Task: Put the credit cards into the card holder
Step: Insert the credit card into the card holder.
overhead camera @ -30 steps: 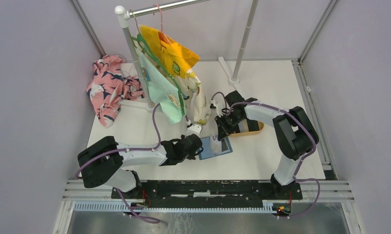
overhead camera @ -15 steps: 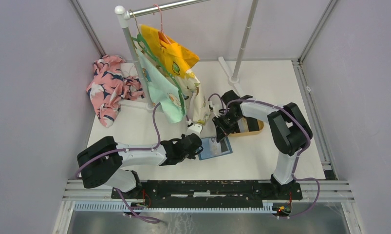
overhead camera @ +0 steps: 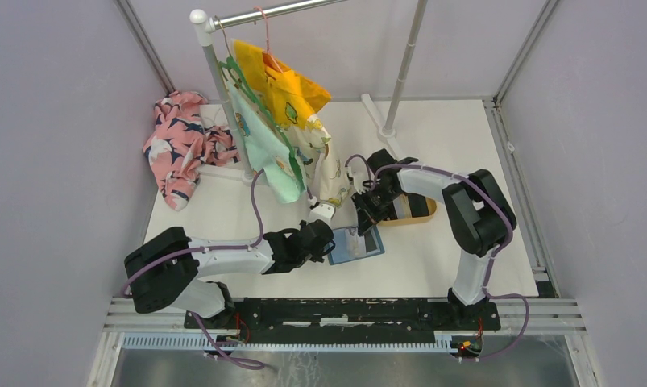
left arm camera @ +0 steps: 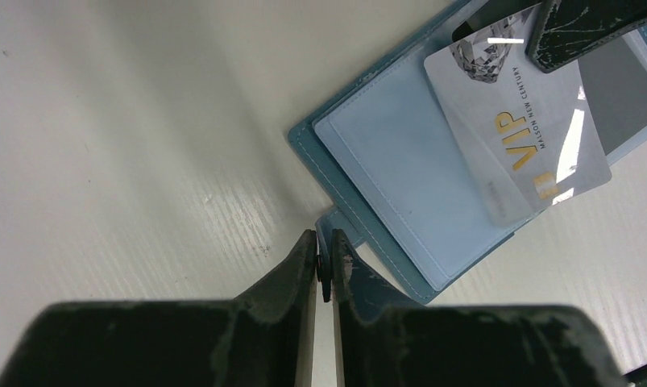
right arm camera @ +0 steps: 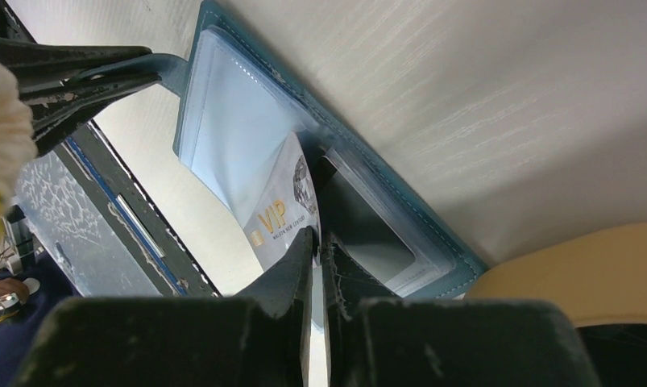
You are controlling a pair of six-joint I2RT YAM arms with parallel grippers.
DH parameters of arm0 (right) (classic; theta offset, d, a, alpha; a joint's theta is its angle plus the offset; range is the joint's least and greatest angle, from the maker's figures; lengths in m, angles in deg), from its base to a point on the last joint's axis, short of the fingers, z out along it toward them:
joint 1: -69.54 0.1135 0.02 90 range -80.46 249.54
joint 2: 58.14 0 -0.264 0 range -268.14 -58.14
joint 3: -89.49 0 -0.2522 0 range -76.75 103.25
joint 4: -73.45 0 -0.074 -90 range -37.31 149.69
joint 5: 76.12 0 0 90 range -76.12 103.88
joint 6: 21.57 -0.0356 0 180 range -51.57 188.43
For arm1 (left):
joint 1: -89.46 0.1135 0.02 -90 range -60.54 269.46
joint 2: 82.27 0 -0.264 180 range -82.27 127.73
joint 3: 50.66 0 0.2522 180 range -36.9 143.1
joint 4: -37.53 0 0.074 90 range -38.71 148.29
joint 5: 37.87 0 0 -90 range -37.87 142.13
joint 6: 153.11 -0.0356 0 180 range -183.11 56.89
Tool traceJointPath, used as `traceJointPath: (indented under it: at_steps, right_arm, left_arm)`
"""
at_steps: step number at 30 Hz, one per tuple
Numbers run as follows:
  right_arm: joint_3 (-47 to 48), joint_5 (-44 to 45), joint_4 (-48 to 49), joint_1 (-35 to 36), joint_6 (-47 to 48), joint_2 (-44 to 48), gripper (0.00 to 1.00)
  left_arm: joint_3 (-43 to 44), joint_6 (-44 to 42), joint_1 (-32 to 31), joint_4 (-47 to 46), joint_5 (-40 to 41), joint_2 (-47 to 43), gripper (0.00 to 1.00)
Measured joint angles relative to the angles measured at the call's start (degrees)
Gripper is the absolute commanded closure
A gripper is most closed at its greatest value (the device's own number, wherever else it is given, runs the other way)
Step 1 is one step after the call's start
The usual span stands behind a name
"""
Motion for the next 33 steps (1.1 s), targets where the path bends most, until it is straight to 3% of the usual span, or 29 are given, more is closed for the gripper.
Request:
traceJointPath:
  at_steps: [33]
  right_arm:
    - [-5.4,1.4,3.1,-0.7,-1.5,4.6,0.91]
  left_arm:
    - [0.0,0.0,0.0,0.0,0.0,-0.3,0.85]
